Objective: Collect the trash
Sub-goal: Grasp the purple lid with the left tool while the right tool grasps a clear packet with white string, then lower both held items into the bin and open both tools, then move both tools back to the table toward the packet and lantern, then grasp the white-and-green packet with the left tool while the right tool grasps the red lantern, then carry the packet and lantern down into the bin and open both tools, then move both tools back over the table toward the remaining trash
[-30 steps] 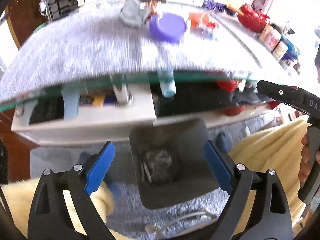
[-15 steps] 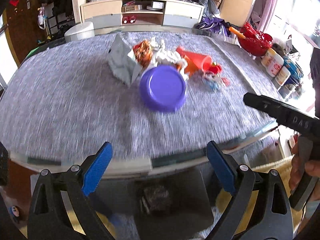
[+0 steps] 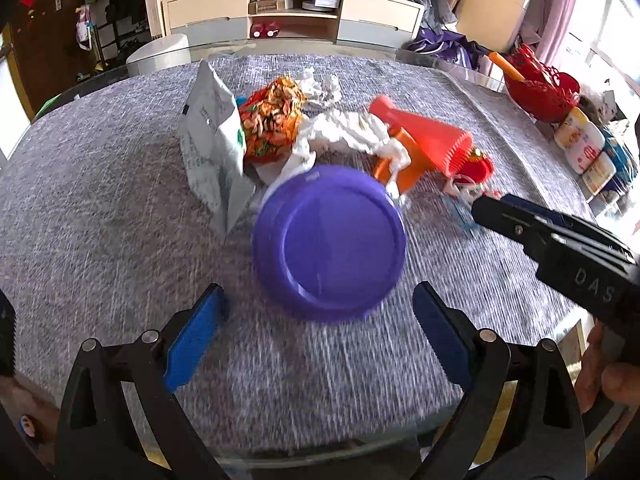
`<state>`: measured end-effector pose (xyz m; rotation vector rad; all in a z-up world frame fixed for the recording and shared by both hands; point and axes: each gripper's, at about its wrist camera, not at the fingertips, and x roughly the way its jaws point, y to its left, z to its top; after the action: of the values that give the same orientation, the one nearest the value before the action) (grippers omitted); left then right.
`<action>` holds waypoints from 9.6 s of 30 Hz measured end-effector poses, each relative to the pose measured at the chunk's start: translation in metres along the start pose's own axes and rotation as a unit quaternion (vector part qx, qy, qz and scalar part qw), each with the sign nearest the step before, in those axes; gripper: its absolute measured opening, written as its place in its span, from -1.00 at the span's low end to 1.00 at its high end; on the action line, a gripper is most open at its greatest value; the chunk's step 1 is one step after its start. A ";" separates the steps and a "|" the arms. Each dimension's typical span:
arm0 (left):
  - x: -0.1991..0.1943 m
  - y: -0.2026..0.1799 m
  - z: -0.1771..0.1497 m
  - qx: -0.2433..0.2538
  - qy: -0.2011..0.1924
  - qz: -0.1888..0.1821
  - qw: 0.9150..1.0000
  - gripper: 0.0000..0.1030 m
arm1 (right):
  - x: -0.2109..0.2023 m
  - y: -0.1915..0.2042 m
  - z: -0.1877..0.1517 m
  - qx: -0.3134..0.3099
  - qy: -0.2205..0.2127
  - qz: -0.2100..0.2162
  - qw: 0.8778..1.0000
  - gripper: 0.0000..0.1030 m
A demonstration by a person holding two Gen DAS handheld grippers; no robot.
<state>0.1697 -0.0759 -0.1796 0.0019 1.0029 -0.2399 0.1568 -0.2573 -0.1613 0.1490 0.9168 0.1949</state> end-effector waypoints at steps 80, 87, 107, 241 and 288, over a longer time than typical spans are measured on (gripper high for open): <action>-0.032 0.013 -0.212 0.001 0.142 -0.045 0.989 0.59 | -0.014 0.050 -0.190 0.029 0.161 0.057 0.985 0.02; -0.040 0.021 -0.204 -0.002 0.130 -0.039 0.991 0.68 | -0.029 0.039 -0.174 0.046 0.134 0.051 0.989 0.22; -0.080 0.037 -0.101 -0.017 0.036 -0.030 0.999 0.69 | -0.065 0.000 -0.065 0.040 0.019 0.003 0.999 0.33; -0.096 0.014 -0.219 0.003 0.091 -0.078 0.993 -0.96 | -0.050 0.061 -0.201 -0.022 0.126 0.052 0.990 -0.28; -0.101 0.039 -0.097 -0.003 0.017 -0.041 0.999 -0.11 | -0.063 0.017 -0.063 0.018 0.025 0.014 0.999 0.22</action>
<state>0.0448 -0.0065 -0.1516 -0.0403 1.0383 -0.3120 0.0671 -0.2528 -0.1475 0.1911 0.9692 0.2096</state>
